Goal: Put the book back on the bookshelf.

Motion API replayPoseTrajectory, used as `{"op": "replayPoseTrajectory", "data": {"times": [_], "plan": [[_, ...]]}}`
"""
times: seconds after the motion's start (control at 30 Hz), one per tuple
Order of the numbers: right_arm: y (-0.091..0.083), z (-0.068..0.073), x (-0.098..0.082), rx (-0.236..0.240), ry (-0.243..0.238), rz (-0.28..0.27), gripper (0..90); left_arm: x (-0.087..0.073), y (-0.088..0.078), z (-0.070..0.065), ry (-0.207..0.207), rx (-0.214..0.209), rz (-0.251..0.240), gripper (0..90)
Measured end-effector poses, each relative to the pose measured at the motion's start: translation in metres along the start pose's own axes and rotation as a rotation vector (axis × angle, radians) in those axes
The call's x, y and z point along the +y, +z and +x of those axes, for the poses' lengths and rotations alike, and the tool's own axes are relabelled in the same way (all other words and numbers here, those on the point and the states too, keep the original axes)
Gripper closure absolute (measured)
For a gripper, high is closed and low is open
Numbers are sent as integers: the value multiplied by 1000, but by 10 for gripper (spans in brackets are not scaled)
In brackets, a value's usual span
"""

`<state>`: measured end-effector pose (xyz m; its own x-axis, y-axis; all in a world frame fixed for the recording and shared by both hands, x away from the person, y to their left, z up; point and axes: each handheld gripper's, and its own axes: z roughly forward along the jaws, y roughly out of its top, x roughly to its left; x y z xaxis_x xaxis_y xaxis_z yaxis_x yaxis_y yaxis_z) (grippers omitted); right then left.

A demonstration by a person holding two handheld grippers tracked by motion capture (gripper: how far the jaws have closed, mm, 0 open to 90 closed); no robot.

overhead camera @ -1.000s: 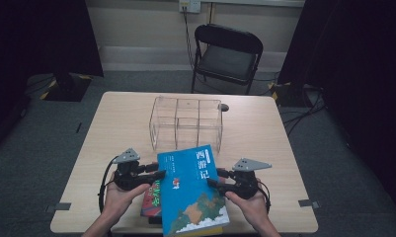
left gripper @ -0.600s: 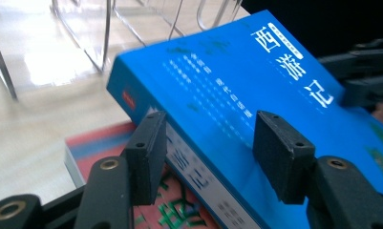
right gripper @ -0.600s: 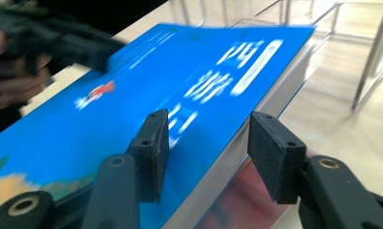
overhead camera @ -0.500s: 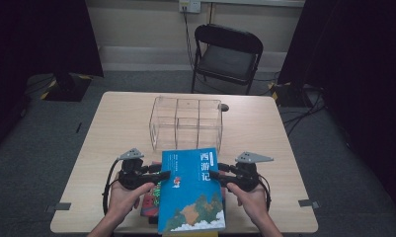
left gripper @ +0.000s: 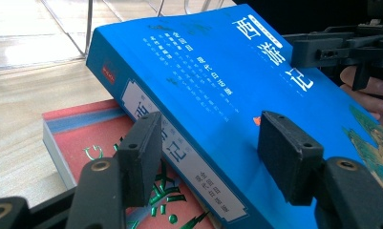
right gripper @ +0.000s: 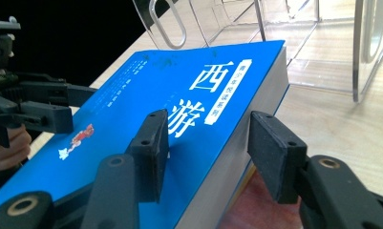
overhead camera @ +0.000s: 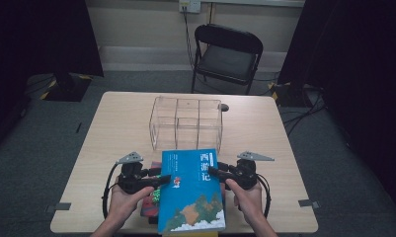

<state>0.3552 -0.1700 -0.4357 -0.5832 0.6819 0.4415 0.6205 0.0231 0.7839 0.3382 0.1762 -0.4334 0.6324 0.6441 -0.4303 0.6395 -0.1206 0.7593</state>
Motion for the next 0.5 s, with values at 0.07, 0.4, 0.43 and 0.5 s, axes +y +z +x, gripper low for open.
{"op": "replayPoseTrajectory", "data": {"times": [0.07, 0.4, 0.43, 0.5], "plan": [[0, 0, -1, 2, 26, 3, 501, 0, 0, 1, -1, -3, 3, 413], [-6, 8, 0, -24, 97, 42, 545, 0, 3, -1, -9, 16, -4, 382], [-8, 8, -1, -23, 107, 42, 565, 0, 3, -1, -9, 16, -4, 382], [-10, 11, -1, -29, 105, 41, 579, 0, 3, -1, -6, 15, -3, 381]]}}
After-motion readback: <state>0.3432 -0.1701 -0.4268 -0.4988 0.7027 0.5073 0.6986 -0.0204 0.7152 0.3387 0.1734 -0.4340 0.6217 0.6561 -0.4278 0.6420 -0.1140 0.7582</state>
